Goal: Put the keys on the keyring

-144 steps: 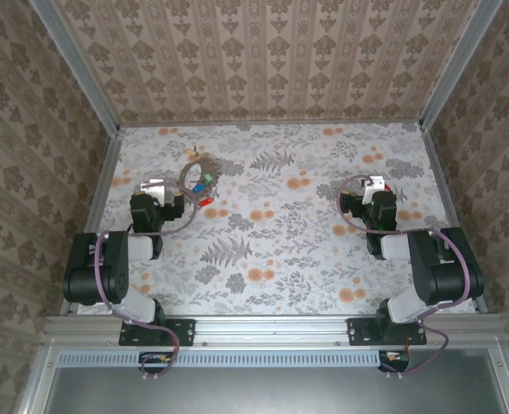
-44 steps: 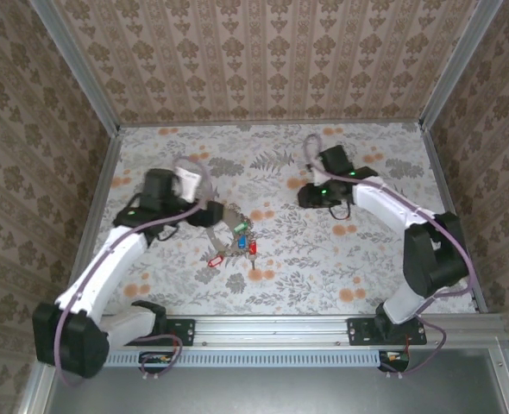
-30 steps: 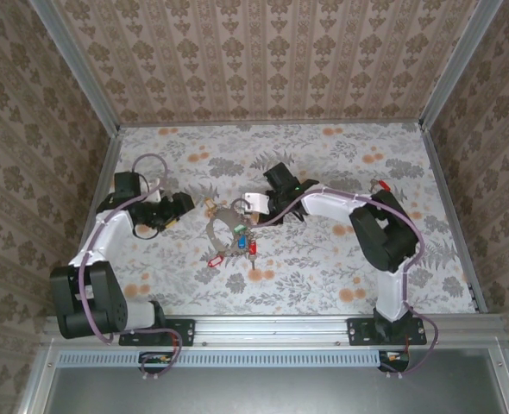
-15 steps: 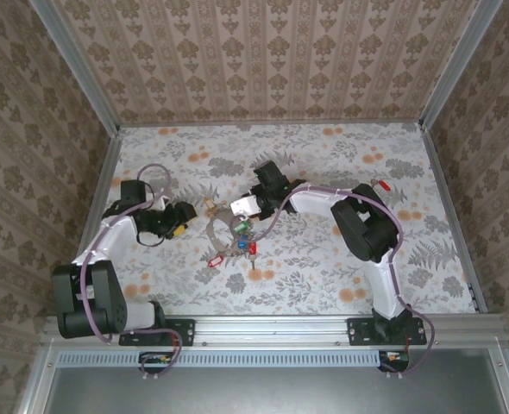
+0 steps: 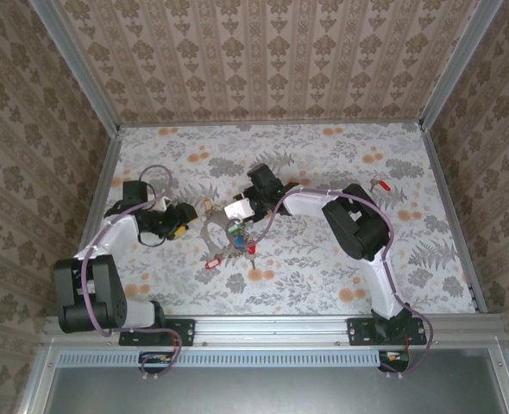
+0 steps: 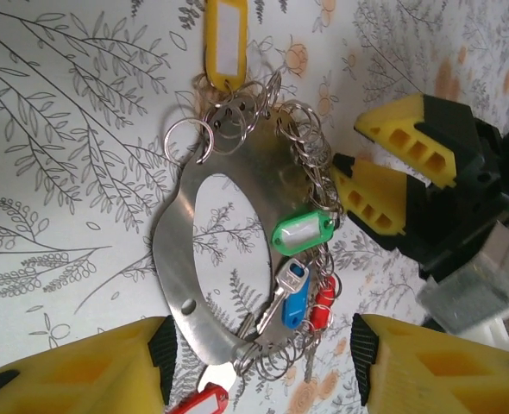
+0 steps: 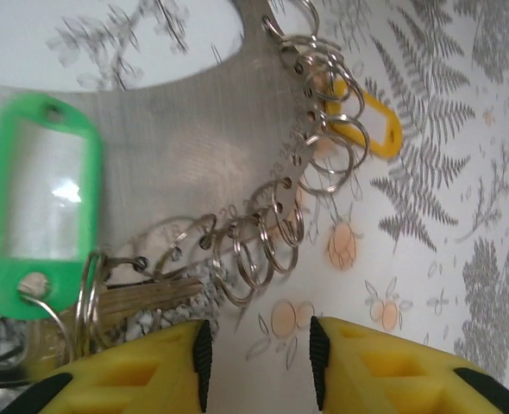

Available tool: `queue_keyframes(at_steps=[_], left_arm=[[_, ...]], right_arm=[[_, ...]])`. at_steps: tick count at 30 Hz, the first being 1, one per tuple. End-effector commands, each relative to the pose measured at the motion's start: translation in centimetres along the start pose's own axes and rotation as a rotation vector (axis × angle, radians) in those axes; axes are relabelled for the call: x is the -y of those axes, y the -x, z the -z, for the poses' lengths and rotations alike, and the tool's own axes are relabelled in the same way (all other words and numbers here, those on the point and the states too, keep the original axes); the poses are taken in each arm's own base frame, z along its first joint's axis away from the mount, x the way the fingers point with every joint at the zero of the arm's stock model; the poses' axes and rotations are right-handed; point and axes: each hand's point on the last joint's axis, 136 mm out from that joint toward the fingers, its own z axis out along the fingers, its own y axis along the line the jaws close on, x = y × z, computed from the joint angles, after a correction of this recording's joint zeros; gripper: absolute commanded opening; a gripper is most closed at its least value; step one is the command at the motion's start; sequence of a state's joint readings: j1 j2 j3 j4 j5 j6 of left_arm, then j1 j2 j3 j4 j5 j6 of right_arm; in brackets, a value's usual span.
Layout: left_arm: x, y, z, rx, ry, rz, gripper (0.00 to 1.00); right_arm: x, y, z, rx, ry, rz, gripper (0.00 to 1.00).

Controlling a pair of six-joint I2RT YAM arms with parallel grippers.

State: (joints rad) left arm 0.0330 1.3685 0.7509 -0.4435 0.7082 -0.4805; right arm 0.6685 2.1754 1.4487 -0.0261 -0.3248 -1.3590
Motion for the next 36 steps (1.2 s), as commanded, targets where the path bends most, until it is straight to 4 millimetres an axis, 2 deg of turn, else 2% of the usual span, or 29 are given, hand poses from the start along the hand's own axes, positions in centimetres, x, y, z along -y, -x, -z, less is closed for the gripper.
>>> queue_keyframes(at_steps=[1, 5, 10, 18, 23, 30, 36], left_arm=[[-1.3, 0.0, -0.9, -0.018, 0.046, 0.039, 0.56], [-2.6, 0.7, -2.2, -0.030, 0.117, 0.035, 0.53], [-3.5, 1.5, -4.3, -0.067, 0.191, 0.021, 0.46], [-3.2, 2.6, -6.2, -0.109, 0.211, -0.014, 0.44], [-3.6, 3.3, -7.2, -0.135, 0.237, -0.048, 0.41], [-2.3, 5.2, -8.4, -0.142, 0.193, -0.105, 0.41], [-0.6, 6.6, -9.5, -0.147, 0.162, -0.220, 0.42]], right_arm=[[-1.4, 1.9, -0.6, 0.076, 0.067, 0.006, 0.34], [-2.0, 2.4, -0.4, 0.086, 0.094, 0.004, 0.28], [-2.5, 2.5, -0.9, 0.087, 0.105, 0.001, 0.27], [-1.7, 1.1, -2.4, 0.011, 0.018, 0.009, 0.22], [-1.3, 1.0, -2.3, 0.012, -0.001, -0.007, 0.15], [-1.2, 2.5, -0.5, 0.064, -0.017, -0.085, 0.04], [-3.4, 3.2, 2.6, 0.078, 0.032, -0.165, 0.00]])
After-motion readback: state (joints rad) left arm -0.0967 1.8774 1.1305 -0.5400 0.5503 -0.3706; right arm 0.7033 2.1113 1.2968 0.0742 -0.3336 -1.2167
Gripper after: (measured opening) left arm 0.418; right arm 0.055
